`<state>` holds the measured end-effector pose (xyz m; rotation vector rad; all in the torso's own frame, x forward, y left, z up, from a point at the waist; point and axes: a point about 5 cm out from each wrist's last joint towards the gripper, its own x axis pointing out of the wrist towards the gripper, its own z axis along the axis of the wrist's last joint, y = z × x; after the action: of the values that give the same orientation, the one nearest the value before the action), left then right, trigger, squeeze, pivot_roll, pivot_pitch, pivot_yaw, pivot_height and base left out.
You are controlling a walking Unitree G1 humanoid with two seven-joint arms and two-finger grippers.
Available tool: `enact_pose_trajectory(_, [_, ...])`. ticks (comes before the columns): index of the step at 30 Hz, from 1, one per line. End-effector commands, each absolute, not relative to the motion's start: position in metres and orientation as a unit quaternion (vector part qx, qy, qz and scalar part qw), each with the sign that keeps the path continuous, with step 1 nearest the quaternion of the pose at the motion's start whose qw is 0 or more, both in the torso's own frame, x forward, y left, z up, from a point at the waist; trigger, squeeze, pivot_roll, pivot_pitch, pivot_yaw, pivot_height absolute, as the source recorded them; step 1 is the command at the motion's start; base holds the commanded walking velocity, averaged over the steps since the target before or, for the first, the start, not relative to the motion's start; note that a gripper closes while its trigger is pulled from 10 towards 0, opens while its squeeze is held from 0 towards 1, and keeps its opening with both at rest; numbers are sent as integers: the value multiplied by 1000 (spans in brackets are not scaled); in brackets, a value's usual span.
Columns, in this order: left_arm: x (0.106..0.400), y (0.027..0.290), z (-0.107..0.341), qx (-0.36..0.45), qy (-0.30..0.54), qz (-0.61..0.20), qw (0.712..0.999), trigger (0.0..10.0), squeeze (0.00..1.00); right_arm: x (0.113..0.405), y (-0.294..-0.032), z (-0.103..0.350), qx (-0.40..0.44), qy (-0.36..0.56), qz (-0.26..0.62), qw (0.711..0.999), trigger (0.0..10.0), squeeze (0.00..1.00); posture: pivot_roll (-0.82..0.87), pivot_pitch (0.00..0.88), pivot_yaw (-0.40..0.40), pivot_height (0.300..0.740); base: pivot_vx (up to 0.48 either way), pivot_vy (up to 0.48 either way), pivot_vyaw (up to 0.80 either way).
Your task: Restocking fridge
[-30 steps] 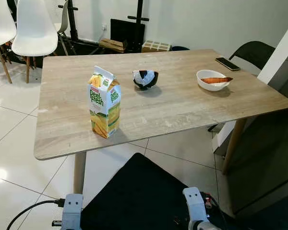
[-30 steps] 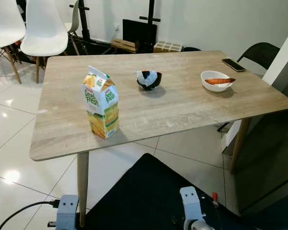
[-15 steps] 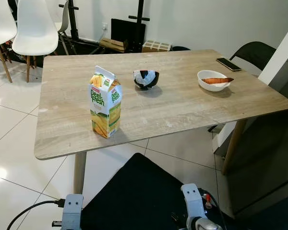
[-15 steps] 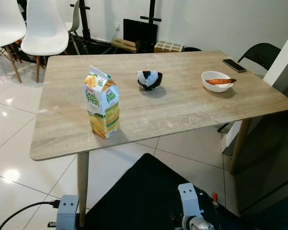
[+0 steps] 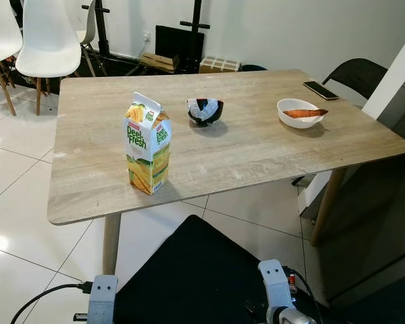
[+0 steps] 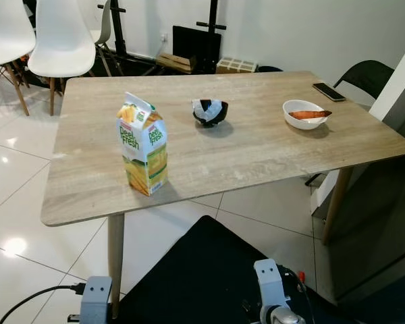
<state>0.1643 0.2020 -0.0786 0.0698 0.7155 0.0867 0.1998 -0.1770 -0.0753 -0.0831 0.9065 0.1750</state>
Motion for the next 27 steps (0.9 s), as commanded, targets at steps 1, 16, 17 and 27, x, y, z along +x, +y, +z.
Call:
enact_pose_trajectory(1, [159,198,-83,30,365,44,930,10000,0,195,-178,-78,-46,448,85,889,10000,0,-14,29,-109,740,0,0,0])
enact_pose_trajectory(16, [151,199,-86,35,376,38,925,10000,0,201,-173,-75,-26,438,84,895,10000,0,38,30,-127,740,0,0,0])
enact_pose_trajectory(17, [153,199,-85,36,371,40,927,10000,0,199,-173,-76,-23,441,86,893,10000,0,38,30,-127,740,0,0,0])
enact_pose_trajectory(27, [159,199,-82,31,366,41,929,10000,0,198,-165,-78,-4,447,93,890,10000,0,17,51,-117,740,0,0,0])
